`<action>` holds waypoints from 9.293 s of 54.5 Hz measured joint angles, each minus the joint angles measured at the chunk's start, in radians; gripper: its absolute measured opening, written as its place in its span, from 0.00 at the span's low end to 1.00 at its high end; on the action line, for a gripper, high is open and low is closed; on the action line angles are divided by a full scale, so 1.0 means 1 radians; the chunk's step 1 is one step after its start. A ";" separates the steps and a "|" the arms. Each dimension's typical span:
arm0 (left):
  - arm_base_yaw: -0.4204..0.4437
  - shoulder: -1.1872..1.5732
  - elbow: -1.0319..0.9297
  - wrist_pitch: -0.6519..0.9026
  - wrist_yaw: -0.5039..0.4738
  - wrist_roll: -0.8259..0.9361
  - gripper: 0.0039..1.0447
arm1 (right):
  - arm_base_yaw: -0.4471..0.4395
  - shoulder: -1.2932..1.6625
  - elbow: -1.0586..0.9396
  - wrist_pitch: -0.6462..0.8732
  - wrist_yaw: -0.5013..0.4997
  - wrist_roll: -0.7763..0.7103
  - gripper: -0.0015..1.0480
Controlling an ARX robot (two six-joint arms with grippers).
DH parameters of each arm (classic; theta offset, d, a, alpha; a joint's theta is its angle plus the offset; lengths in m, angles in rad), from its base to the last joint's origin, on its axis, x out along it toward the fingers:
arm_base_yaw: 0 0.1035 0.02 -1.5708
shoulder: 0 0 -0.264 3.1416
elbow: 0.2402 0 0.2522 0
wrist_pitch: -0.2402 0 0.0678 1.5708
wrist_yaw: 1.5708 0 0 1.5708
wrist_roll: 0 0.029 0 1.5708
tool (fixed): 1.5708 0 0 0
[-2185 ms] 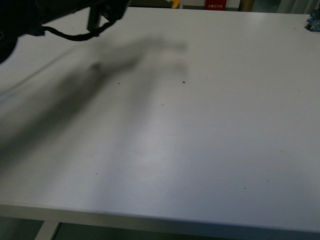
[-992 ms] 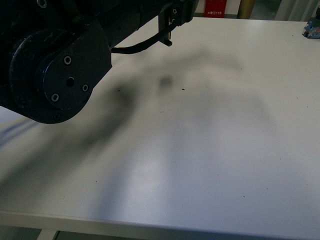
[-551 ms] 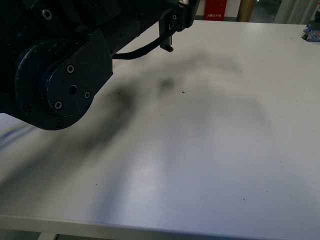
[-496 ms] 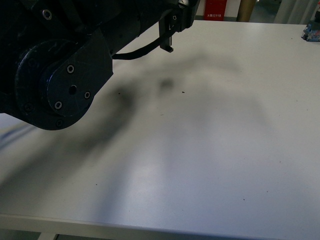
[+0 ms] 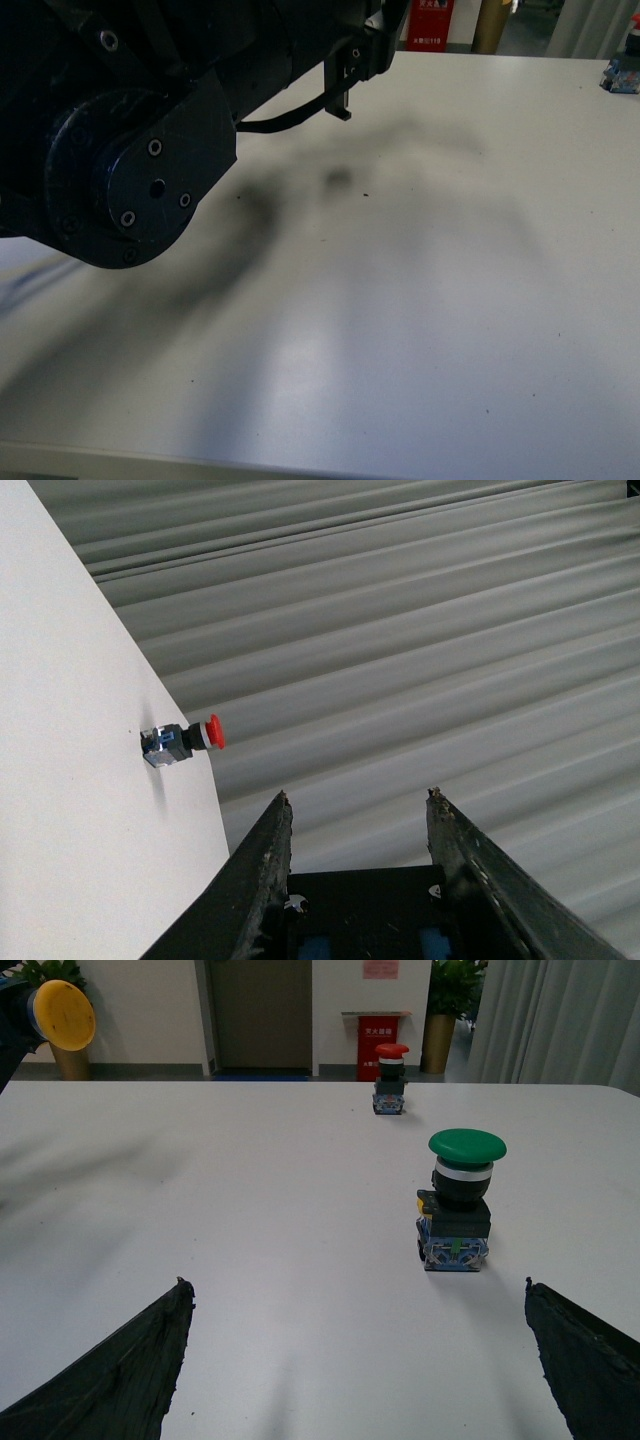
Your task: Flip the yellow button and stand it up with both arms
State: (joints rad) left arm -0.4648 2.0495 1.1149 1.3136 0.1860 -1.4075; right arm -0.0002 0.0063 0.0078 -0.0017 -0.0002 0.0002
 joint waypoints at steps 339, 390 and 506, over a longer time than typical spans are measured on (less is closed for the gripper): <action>-0.003 -0.001 0.009 0.000 0.000 0.014 0.94 | 0.422 1.440 0.912 0.141 0.279 1.477 0.04; 0.191 -0.576 -0.683 -0.286 -0.443 1.365 0.06 | 0.413 1.402 0.893 0.135 0.295 1.443 0.04; 0.462 -1.801 -1.089 -1.061 -0.187 1.400 0.03 | 0.391 1.260 0.811 0.105 0.298 1.421 0.04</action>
State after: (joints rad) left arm -0.0025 0.2481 0.0261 0.2527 -0.0006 -0.0078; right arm 0.3912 1.2667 0.8192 0.1032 0.2974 1.4212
